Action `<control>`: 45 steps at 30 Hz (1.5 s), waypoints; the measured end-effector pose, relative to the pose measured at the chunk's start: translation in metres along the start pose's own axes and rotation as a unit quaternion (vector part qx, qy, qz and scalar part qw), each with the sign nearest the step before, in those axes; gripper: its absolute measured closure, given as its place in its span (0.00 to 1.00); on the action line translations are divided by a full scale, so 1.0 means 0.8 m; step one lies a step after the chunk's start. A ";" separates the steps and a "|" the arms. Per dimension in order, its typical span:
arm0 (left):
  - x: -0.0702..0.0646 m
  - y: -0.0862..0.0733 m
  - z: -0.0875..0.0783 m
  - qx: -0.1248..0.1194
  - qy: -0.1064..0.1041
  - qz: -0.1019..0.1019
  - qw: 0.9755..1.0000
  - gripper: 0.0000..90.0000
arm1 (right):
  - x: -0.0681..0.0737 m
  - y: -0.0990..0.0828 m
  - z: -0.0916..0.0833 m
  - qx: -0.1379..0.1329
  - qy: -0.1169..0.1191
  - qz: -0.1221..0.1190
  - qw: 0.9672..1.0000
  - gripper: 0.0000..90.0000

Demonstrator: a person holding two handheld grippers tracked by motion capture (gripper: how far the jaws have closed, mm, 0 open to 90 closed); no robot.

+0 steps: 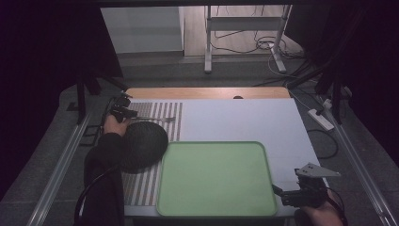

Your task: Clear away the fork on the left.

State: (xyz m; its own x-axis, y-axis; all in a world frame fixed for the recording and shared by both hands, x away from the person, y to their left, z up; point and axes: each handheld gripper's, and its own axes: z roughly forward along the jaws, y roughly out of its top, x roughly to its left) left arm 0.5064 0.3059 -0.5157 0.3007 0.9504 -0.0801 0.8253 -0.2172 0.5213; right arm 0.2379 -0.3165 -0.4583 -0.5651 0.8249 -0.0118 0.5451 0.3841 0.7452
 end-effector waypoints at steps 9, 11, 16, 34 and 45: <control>0.003 0.003 0.015 0.006 0.017 -0.014 1.000 0.97 | 0.000 0.000 0.000 0.000 0.001 -0.001 1.000 0.00; 0.004 0.002 0.018 0.016 0.024 -0.011 1.000 0.96 | 0.000 0.000 0.000 0.000 0.000 -0.002 1.000 0.00; 0.007 0.000 0.014 0.024 0.015 -0.015 0.999 0.97 | 0.001 -0.001 -0.001 -0.001 0.000 -0.002 1.000 0.00; 0.004 -0.010 -0.002 0.091 -0.046 0.025 0.995 0.98 | 0.002 0.000 0.001 0.001 -0.001 -0.007 1.000 0.00; -0.005 0.005 -0.011 0.055 -0.042 0.023 0.997 0.60 | 0.002 0.001 0.001 0.001 -0.001 -0.006 1.000 0.00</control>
State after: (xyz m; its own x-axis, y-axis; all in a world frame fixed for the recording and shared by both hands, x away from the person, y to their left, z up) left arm 0.5045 0.3035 -0.5056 0.3740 0.9180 -0.1317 0.8558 -0.2869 0.4305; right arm 0.2377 -0.3151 -0.4583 -0.5709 0.8207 -0.0218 0.5395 0.3951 0.7435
